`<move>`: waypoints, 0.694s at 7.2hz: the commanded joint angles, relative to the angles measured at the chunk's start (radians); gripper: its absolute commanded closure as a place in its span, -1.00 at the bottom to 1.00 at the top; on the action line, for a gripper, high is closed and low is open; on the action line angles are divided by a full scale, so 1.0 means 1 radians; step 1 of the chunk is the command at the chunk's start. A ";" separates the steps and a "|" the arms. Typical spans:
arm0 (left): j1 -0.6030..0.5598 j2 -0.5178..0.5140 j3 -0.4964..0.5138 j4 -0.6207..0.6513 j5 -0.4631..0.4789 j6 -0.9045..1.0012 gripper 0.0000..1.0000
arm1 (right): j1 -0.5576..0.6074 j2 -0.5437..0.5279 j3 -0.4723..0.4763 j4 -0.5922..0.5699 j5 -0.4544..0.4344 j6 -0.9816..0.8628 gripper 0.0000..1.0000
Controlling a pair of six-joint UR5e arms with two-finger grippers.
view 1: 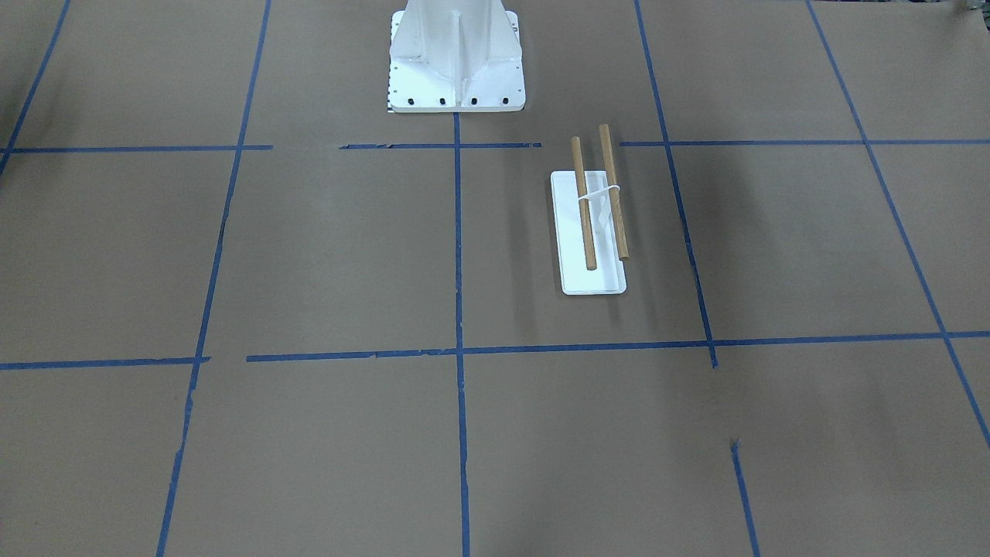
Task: Hang towel on rack
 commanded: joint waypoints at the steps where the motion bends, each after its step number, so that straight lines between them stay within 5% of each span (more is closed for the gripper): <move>1: 0.000 -0.001 -0.001 -0.004 -0.003 0.000 -1.00 | 0.021 -0.005 0.010 0.007 0.019 -0.002 1.00; 3: 0.000 -0.001 -0.015 -0.009 -0.003 0.002 -1.00 | 0.128 -0.010 0.049 0.006 0.170 -0.003 1.00; 5: 0.000 -0.007 -0.111 -0.012 0.011 0.000 -1.00 | 0.192 -0.042 0.231 0.001 0.211 0.058 1.00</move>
